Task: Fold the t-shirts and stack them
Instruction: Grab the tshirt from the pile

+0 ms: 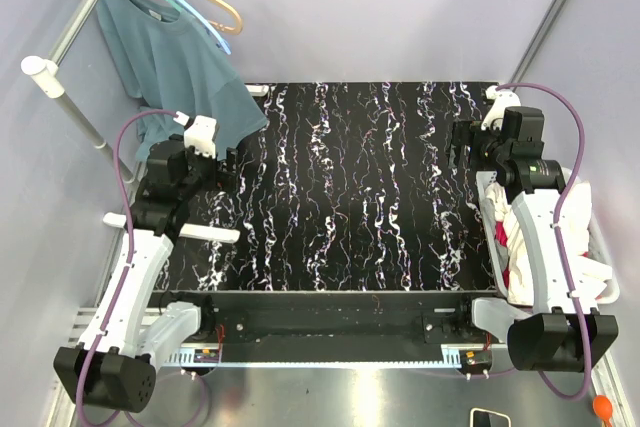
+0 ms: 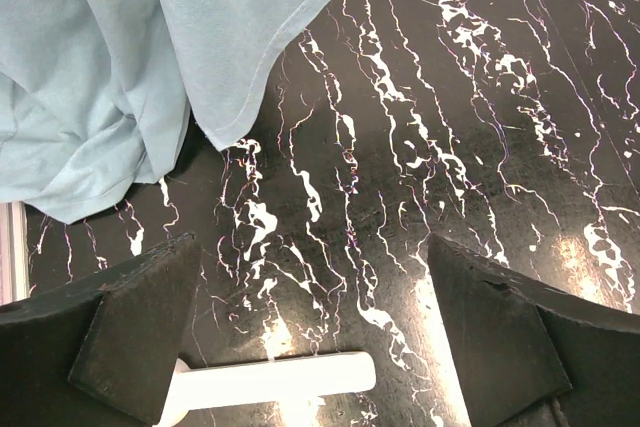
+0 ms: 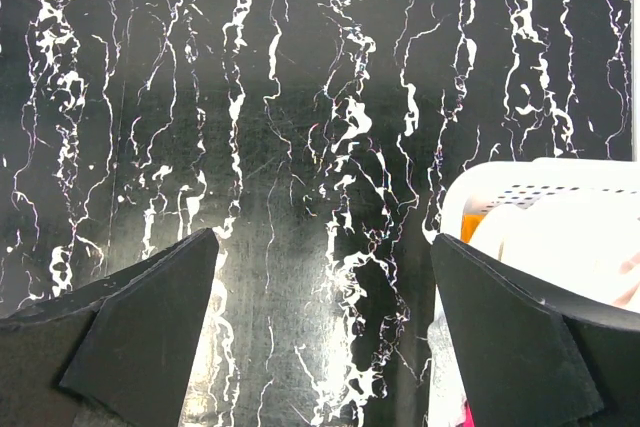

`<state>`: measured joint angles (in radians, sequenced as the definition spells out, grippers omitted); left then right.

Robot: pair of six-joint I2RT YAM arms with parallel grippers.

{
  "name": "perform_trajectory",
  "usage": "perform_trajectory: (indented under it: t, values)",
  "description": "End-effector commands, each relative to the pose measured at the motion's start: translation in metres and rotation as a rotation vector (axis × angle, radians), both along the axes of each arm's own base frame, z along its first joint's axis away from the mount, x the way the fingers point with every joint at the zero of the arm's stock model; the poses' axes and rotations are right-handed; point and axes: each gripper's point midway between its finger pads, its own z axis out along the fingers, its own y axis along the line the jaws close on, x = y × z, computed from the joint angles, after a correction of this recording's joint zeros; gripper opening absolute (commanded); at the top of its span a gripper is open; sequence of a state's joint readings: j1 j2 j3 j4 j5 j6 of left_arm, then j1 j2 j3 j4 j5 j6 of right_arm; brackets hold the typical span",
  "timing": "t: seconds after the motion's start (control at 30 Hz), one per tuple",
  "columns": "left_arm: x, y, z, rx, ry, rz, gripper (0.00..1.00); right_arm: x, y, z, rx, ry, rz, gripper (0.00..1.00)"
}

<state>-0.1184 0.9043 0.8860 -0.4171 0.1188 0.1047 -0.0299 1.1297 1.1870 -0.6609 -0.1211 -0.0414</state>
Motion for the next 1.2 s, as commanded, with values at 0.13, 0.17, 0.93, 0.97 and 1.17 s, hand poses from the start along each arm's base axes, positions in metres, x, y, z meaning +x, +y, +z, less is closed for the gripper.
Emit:
perform_trajectory:
  t: [0.13, 0.17, 0.93, 0.97, 1.17]
  values:
    - [0.0, 0.002, 0.012, 0.04, -0.07, -0.028, 0.99, -0.005, -0.002, 0.019, -0.018, -0.031, -0.004, 1.0]
    - [0.0, 0.002, 0.01, 0.044, -0.068, -0.032, 0.99, -0.005, -0.004, 0.019, -0.027, -0.026, -0.007, 1.0]
    - [-0.018, -0.015, -0.028, 0.135, 0.08, -0.205, 0.99, -0.073, -0.095, 0.038, -0.466, 0.219, -0.232, 1.0]
    - [-0.019, -0.017, -0.033, 0.132, 0.094, -0.213, 0.99, -0.083, -0.097, 0.027, -0.484, 0.247, -0.23, 1.0]
    - [-0.017, -0.015, -0.043, 0.162, 0.121, -0.214, 0.99, -0.104, -0.112, 0.021, -0.537, 0.257, -0.294, 0.97]
